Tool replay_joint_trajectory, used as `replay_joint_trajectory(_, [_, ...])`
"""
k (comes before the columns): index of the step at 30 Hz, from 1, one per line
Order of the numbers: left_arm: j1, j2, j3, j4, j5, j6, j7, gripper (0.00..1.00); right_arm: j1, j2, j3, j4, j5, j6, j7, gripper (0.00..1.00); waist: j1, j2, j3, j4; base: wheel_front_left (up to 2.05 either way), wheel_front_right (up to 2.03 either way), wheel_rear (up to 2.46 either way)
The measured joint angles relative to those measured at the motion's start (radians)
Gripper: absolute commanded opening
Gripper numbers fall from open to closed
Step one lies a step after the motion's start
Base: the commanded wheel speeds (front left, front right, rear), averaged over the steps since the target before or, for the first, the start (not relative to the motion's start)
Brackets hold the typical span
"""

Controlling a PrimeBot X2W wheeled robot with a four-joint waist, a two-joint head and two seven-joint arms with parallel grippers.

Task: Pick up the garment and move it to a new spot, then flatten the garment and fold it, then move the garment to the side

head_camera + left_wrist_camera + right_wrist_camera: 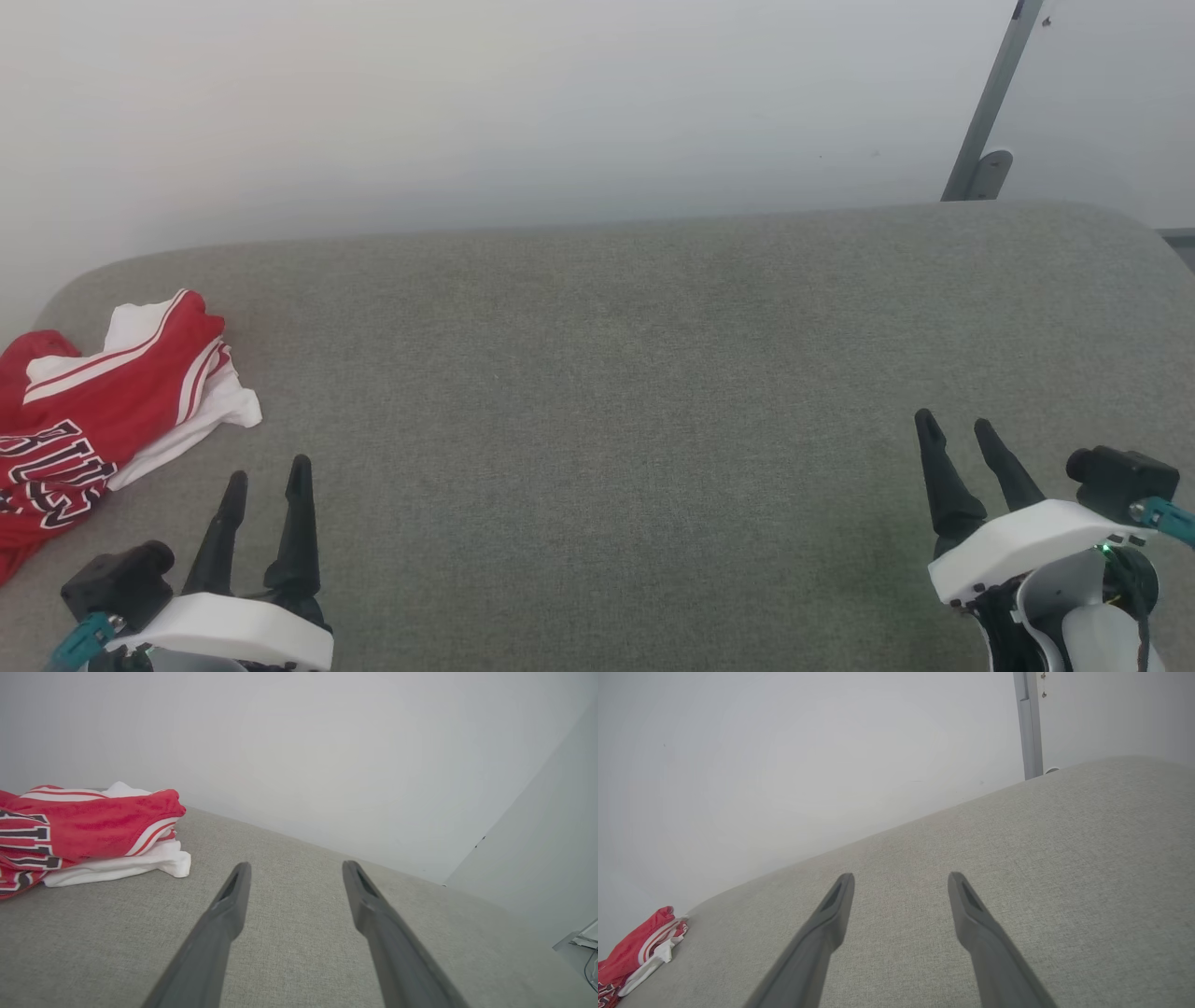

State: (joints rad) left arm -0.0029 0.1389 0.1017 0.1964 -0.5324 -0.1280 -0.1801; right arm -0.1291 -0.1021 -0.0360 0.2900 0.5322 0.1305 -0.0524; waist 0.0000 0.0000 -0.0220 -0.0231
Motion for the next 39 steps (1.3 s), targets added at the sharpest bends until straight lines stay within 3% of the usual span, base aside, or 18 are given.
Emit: replay_joint_trajectory(39, [0.020,0.028,-0.019,-0.023,0.247,-0.001,-0.079,1.00,-0.019,-0.003,0.016,-0.005,-0.272,0.000,-0.054,1.00,0.0000,0.0000,-0.008,-0.005,0.00,0.00,0.00])
